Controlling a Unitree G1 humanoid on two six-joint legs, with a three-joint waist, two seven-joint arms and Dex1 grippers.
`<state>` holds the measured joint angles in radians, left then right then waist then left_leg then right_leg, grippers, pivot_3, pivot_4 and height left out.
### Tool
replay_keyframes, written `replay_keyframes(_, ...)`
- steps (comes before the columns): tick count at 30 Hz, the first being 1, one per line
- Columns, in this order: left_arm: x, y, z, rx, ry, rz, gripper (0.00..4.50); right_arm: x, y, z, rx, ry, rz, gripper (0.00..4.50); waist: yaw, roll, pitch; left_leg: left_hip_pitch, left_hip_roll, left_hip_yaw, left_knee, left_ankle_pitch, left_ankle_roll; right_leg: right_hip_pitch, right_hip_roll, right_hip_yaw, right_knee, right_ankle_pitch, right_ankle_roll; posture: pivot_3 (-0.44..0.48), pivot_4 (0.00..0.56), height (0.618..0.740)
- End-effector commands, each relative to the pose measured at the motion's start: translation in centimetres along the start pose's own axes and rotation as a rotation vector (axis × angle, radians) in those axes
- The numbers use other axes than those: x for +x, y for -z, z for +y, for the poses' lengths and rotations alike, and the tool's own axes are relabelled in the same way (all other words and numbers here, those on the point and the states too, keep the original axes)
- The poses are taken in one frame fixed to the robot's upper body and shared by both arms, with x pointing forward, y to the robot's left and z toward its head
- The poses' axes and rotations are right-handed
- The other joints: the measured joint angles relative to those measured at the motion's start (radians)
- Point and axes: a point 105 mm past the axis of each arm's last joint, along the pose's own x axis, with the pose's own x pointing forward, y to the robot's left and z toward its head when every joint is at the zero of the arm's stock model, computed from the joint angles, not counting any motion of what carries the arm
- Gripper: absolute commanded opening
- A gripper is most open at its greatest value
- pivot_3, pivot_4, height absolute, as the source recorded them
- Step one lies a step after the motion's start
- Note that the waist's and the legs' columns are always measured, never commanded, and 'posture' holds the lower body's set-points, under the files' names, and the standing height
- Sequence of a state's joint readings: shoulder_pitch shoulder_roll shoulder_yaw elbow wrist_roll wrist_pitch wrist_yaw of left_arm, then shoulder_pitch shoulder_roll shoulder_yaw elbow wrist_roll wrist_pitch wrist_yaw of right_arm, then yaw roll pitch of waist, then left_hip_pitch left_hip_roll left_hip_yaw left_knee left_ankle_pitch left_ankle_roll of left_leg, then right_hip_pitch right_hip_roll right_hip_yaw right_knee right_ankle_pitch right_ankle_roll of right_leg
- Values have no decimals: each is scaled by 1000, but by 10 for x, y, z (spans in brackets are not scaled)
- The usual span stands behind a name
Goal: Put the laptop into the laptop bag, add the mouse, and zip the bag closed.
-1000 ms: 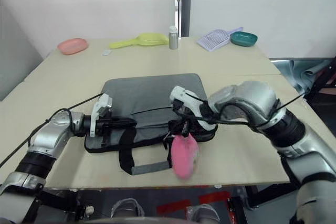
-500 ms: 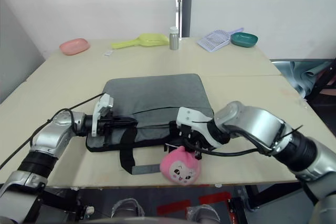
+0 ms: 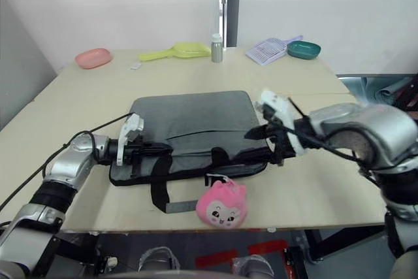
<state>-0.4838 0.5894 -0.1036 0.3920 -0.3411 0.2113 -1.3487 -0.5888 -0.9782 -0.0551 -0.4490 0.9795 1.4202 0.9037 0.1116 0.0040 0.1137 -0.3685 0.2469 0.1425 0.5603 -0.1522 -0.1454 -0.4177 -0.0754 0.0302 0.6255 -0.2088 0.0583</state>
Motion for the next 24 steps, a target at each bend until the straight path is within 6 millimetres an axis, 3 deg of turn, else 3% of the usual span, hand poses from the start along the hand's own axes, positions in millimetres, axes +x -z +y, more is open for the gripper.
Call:
replay_keyframes(1, 0, 19, -3, -28, 28, 83, 0, 5, 18, 23, 2, -55, 60, 4442, 1, 0, 0, 0, 0, 0, 0, 0, 0, 0, 0, 0, -1, 0, 0, 0, 150, 740)
replay_keyframes(10, -2, 26, -18, -28, 91, 107, 0, 26, 72, 28, 104, 44, 156, 4442, -3, 0, 0, 0, 0, 1, -4, 0, 0, 0, 0, 0, -5, 0, 0, 0, 150, 740)
replay_keyframes(17, -4, 26, -15, -18, 87, 114, 0, 54, 72, 11, 189, 110, 60, 4442, -10, 1, -1, 0, 0, 2, -7, 0, -1, -1, 0, 0, -7, 0, 1, 0, 150, 740)
replay_keyframes(24, -4, 28, -14, -18, 83, 110, 0, 77, 66, 19, 217, 42, 35, 4442, -10, 2, -1, 0, 0, 2, -9, 2, -5, -1, 0, 0, -8, 0, 1, 0, 150, 740)
